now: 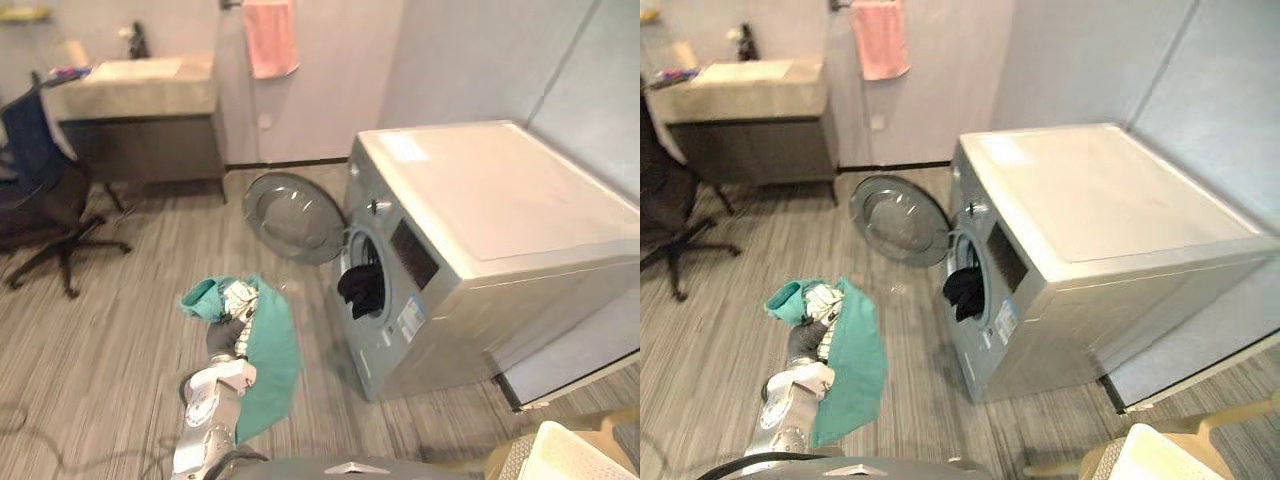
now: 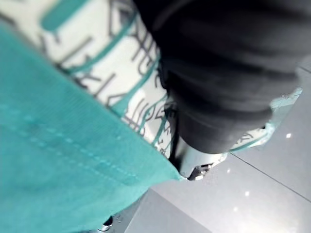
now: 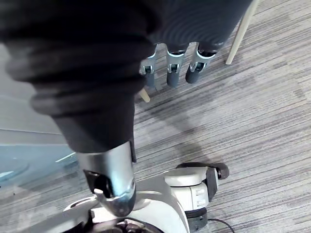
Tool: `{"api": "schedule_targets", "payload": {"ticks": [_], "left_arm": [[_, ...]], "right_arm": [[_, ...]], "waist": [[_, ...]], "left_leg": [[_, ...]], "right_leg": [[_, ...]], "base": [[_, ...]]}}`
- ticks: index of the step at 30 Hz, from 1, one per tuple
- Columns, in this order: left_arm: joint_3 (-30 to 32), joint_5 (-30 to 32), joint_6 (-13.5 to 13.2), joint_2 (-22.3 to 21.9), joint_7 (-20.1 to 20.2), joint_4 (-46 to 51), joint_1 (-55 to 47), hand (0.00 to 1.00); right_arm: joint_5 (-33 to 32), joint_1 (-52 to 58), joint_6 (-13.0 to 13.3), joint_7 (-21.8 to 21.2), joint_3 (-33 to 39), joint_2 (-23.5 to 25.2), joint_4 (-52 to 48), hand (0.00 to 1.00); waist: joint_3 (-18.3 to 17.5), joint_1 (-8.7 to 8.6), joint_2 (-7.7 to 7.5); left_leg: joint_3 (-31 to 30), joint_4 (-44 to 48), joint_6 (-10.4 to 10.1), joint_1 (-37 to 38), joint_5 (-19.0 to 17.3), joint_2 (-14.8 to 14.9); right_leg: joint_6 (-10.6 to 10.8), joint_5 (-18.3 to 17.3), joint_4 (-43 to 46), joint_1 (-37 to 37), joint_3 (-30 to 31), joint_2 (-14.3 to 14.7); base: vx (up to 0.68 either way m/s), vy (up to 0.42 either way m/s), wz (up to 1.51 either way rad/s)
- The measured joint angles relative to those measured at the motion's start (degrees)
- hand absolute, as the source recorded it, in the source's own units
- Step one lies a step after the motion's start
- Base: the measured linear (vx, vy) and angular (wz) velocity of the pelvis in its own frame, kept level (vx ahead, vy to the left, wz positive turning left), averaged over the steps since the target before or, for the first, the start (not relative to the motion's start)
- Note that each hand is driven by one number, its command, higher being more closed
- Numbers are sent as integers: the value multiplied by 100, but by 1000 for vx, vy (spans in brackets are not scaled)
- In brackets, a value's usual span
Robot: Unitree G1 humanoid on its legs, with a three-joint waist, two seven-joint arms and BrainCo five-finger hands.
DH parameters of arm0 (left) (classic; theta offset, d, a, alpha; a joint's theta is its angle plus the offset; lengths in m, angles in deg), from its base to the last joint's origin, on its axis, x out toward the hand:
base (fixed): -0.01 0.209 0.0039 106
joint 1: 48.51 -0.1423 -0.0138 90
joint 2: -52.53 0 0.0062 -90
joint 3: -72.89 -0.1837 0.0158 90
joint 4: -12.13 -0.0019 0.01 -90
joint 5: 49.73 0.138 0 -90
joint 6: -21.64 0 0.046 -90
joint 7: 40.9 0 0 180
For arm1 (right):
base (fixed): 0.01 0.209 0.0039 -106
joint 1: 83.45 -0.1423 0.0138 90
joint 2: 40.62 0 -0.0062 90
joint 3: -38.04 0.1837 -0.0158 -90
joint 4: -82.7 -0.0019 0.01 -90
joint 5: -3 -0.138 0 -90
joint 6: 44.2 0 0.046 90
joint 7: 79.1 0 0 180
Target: Pick up the laundry basket with both hands and put the clothes into the washing machine.
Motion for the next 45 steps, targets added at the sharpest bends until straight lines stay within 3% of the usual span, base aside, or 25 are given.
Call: {"api": "schedule_targets", "payload": {"ticks": [1, 3, 5, 7, 9, 11, 12, 13, 14, 16, 19, 22, 24, 25, 27, 29, 30, 31, 32, 33, 36, 39, 42, 44, 45], "left_arm": [[4, 0, 21, -5, -14, -139, 2, 100], [-37, 1, 119, 7, -38, -343, 1, 100], [-72, 1, 136, 7, -59, -344, 6, 100], [-70, -1, 137, 3, -67, -345, 8, 100], [-36, 1, 135, 1, -72, -355, 7, 100], [-19, 5, 130, -23, -76, -441, -1, 100], [-2, 20, 129, 0, -80, -576, 8, 100], [125, 27, 130, 132, -123, -655, -8, 100], [146, 47, 130, 165, -126, -656, -7, 100], [113, 155, 130, 174, -121, -499, -74, 100], [-45, 205, 129, 179, -109, -377, -108, 100], [-145, 291, 130, 176, -111, -403, -122, 100], [-103, 308, 132, 246, -108, -724, -133, 100], [-87, 311, 134, 278, -106, -844, -122, 100], [33, 420, 162, 369, -104, -1355, -94, 100], [212, 423, 193, 383, -107, -1734, -53, 100], [388, 420, 214, 407, -130, -1931, 35, 100], [468, 420, 214, 434, -125, -2104, 140, 100], [620, 414, 242, 465, -202, -2652, 429, 100], [684, 402, 259, 468, -332, -2877, 665, 100], [900, 367, 152, 308, -640, -2978, 1320, 100], [1321, 161, 65, 239, -1025, -3028, 2060, 100], [1388, -231, -113, 218, -1387, -3138, 2717, 100], [1389, -431, -230, 185, -1572, -3140, 3120, 100], [1394, -552, -329, 192, -1697, -3140, 3376, 100]], "right_arm": [[4, -46, 0, 2, -49, -46, 8, 0], [47, -124, 4, 6, -260, -57, 15, 0], [197, -284, 5, 15, -347, -76, 43, 0], [241, -372, 11, 13, -388, -129, 178, 0], [398, -380, 12, 7, -391, -200, 191, 0], [506, -368, 12, -20, -387, -281, 193, 0], [597, -364, 19, -52, -383, -230, 197, 0], [687, -370, 17, -12, -336, -75, 222, 0], [681, -346, 19, -5, -295, -14, 208, 0], [696, -308, 18, -14, -301, 21, 180, 0], [732, -262, 17, -12, -122, -45, 81, 0], [645, -203, 23, -20, 104, -84, -183, 0], [407, -222, 58, -27, 119, -142, -297, 0], [373, -227, 71, -34, 109, -154, -285, 0], [339, -307, 148, -59, -92, -242, -263, 0], [365, -371, 144, -91, -532, -419, -263, 0], [467, -494, 117, -86, -811, -483, -266, 0], [466, -538, 109, -85, -974, -519, -268, 0], [464, -591, 112, -61, -1259, -624, -288, 0], [471, -719, 106, -91, -1559, -727, -347, 0], [689, -913, 103, -99, -2195, -985, -813, 0], [686, -1077, 120, -121, -2653, -1206, -1429, 0], [658, -1273, 110, 53, -2805, -1180, -1519, 0], [601, -1361, 97, 115, -2808, -1216, -1689, 0], [439, -1372, 96, 129, -2820, -1219, -1876, 0]], "waist": [[14, -15, -2], [115, -14, -175], [163, -17, -239], [173, 4, -264], [168, 36, -235], [157, 84, -134], [127, 129, -186], [157, 73, -402], [162, 26, -443], [162, 66, -442], [79, 78, -377], [5, 73, -264], [-13, 43, -173], [-16, 20, -177], [-21, -28, -176], [-38, -29, -143], [-33, -25, -136], [-30, -29, -137], [11, -57, -39], [98, -81, -107], [706, -58, -83], [1266, -54, -234], [1630, -69, -274], [1929, -68, -348], [2109, -64, -472]], "left_leg": [[107, 78, -37, -168, -343, -7], [297, -631, -92, -354, -978, -191], [220, -1693, -221, -487, -1149, -460], [-98, -3092, -331, -506, -1099, -849], [-1164, -4752, -527, -463, -662, -1420], [-2185, -5618, -668, -273, -469, -1585], [-2373, -5442, -1411, -173, 94, -1768], [-2354, -4990, -1283, -214, -168, -2025], [-2327, -4700, -1155, -308, -317, -2061], [-1911, -3711, -957, -538, -885, -2004], [-1200, -3409, -688, -564, -1308, -1998], [-514, -3634, -536, -387, -1383, -1851], [163, -4110, -430, 65, -1328, -1614], [312, -4206, -421, 170, -1321, -1542], [868, -4569, -515, 433, -1327, -1300], [1212, -4788, -537, 500, -1176, -1116], [1437, -4839, -610, 398, -1117, -933], [1480, -4845, -635, 335, -1061, -873], [1463, -4910, -675, 274, -880, -787], [1315, -5132, -659, 337, -645, -803], [1038, -4766, -624, 147, -515, -609], [690, -3708, -625, -731, -517, -329], [-38, -3351, -659, -1309, -536, -323], [-12, -3428, -748, -1352, -591, -357], [101, -3471, -825, -1356, -640, -372]], "right_leg": [[-16, 15, -116, 88, 144, -21], [25, 60, -486, 514, 468, -208], [37, 64, -680, 733, 741, -354], [174, 57, -754, 850, 961, -546], [474, -113, -683, 924, 1278, -787], [597, -290, -543, 976, 1610, -833], [730, -472, -428, 1006, 1880, -932], [696, -441, -279, 951, 2126, -1115], [698, -309, -260, 948, 2222, -1125], [747, 81, -271, 940, 2610, -1204], [842, 387, -89, 606, 3063, -1498], [802, 890, 499, -58, 3191, -1611], [691, 1217, 1114, -707, 2218, -1838], [639, 1182, 1233, -823, 1812, -1889], [455, 815, 1164, -1060, 60, -1934], [672, 590, 444, -1073, -855, -1815], [662, 540, 35, -1253, -1182, -1636], [701, 568, -258, -1317, -1334, -1516], [875, 914, -645, -1200, -1446, -1294], [768, 961, -563, -1240, -1454, -1239], [535, 776, -233, -1351, -1421, -1096], [317, 442, 645, -2067, -1375, -1077], [181, 301, 1252, -2679, -1354, -1087], [171, 162, 1569, -2971, -1199, -1174], [168, 79, 1853, -3207, -1048, -1231]], "base": [[320, -31, -63], [321, 24, -66], [385, 121, -70], [437, 233, -75], [390, 311, -80], [417, 411, -92], [471, 495, -112], [379, 393, -84], [362, 382, -66], [336, 383, -76], [233, 322, -101], [135, 300, -124], [68, 246, -153], [1, 128, -141], [-47, 27, -140], [16, -98, -144], [36, -162, -136], [36, -231, -94], [67, -241, -42], [75, -294, -13], [-28, -263, 4], [-150, -163, -15], [-174, -72, -7], [-189, -5, -8], [-223, -6, -16]]}}
